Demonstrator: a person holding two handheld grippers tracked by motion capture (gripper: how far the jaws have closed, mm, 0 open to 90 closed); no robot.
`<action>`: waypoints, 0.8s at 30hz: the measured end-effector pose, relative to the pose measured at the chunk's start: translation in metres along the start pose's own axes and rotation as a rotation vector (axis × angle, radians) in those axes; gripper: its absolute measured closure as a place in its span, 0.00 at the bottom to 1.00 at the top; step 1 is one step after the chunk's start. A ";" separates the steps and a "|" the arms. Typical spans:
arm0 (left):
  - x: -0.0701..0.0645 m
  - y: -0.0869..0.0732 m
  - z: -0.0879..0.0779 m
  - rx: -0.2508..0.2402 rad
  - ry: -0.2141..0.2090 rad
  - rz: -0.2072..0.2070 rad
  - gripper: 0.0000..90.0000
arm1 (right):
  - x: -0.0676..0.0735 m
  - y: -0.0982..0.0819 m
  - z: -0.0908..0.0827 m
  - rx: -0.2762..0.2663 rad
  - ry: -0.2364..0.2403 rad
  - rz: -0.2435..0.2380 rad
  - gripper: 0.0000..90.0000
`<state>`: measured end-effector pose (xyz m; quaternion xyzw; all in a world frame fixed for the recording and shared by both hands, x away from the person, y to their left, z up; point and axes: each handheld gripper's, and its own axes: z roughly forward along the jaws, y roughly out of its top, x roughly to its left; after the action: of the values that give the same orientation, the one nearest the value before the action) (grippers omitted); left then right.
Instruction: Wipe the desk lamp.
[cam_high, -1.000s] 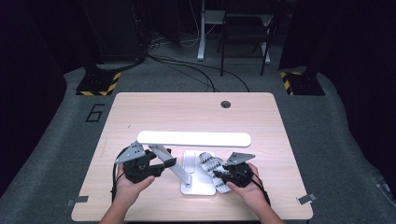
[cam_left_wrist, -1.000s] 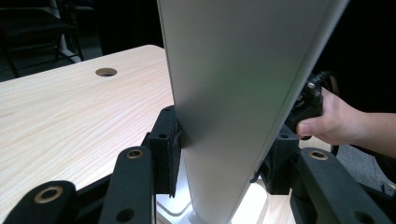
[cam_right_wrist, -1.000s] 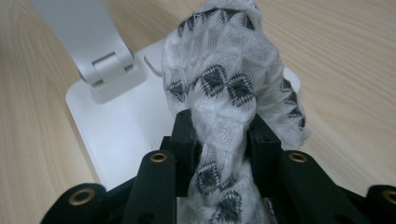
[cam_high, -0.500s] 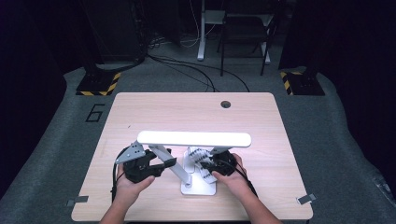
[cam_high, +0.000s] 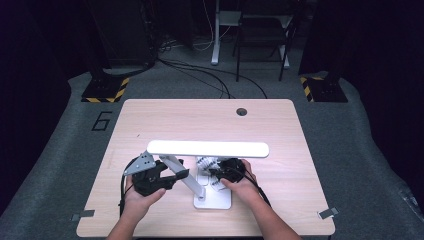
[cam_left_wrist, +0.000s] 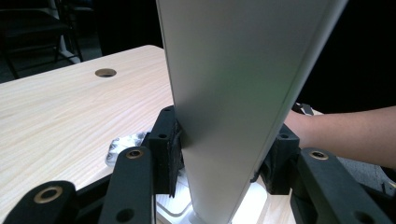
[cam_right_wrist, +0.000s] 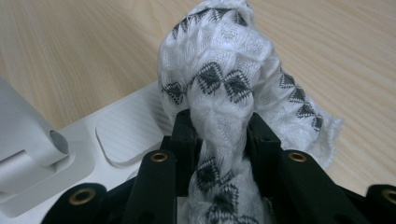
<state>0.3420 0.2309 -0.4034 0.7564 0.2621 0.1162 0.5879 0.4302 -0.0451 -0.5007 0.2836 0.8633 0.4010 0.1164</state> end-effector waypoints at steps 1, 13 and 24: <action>0.000 0.000 0.000 0.001 0.000 0.001 0.63 | -0.002 0.001 0.001 -0.004 0.008 0.002 0.77; 0.000 0.000 0.000 0.002 -0.002 0.002 0.63 | -0.014 0.015 0.013 0.027 0.099 -0.024 0.77; -0.001 0.000 -0.001 0.006 0.004 0.007 0.63 | -0.019 0.028 0.028 0.042 0.057 0.049 0.77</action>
<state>0.3410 0.2308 -0.4029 0.7590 0.2609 0.1189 0.5846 0.4693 -0.0242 -0.4981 0.2957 0.8671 0.3935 0.0761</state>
